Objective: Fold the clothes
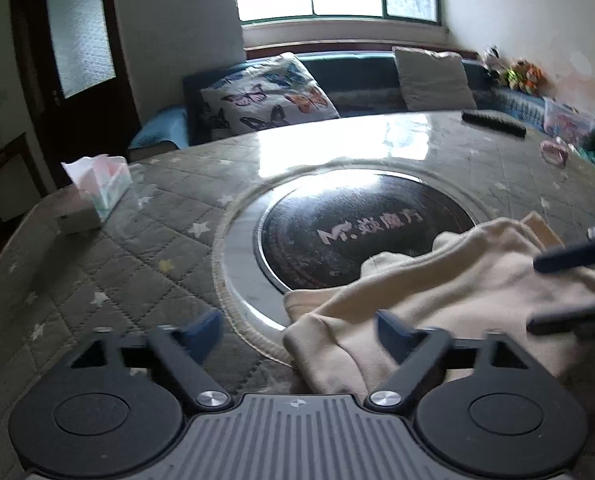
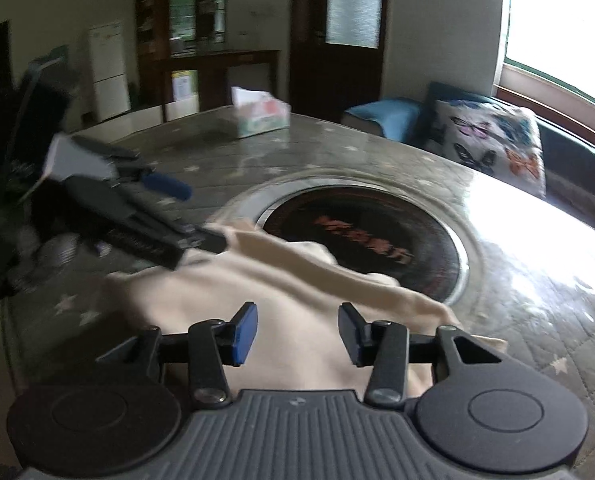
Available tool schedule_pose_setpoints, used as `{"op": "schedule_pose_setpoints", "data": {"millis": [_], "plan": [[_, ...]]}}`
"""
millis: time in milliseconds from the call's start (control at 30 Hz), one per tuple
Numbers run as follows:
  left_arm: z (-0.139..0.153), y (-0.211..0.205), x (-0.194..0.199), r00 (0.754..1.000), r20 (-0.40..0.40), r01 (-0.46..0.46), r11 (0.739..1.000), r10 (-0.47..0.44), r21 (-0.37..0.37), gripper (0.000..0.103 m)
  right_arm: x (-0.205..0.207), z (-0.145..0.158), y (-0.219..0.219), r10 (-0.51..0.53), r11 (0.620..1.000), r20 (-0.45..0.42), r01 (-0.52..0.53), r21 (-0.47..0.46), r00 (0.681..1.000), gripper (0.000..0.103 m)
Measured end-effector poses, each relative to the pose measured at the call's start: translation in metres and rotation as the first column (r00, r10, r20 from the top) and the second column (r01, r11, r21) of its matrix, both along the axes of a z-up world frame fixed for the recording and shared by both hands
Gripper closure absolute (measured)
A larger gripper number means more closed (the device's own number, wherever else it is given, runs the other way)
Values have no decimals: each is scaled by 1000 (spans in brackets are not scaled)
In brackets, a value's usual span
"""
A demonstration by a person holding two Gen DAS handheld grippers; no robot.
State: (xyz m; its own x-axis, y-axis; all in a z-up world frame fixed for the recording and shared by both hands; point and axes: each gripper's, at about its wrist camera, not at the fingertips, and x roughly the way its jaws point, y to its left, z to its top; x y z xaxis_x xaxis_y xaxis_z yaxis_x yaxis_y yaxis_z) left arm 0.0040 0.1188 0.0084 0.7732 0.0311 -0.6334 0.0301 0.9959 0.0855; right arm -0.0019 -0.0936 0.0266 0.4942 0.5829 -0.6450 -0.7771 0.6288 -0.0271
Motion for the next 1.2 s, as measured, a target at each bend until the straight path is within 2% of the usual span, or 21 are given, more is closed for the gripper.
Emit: {"op": "schedule_pose_setpoints", "data": {"millis": [167,367,500,667,767,833,1033,1133,1200], "plan": [[12,14,-8,999,30,-42,998,43,-38,0,-27,0,21,102,994,30,-101,-28,994,57],[17,29,-18,996,25,-88,993,91,-83,0,-57,-5,56,234,969,106,-223,-105,966,56],[14,38,-24,992,-7,-129,980,129,-149,0,-72,-11,79,295,949,144,-273,-154,944,57],[7,48,-27,985,-75,-170,947,155,-275,2,-84,-24,100,331,930,201,-283,-232,922,60],[3,55,-27,978,-117,-203,910,171,-363,6,-86,-29,104,317,933,218,-262,-249,923,79],[1,59,-27,973,-145,-224,875,178,-429,7,-83,-26,102,296,942,211,-249,-224,931,85],[-7,61,-24,956,-224,-286,772,190,-568,11,-70,-5,86,220,973,180,-202,-110,959,88],[-13,60,-23,946,-266,-318,703,187,-636,13,-66,2,76,200,979,164,-190,-70,966,90],[-15,59,-21,941,-285,-333,670,184,-664,17,-67,3,72,198,980,164,-190,-61,967,90]]}}
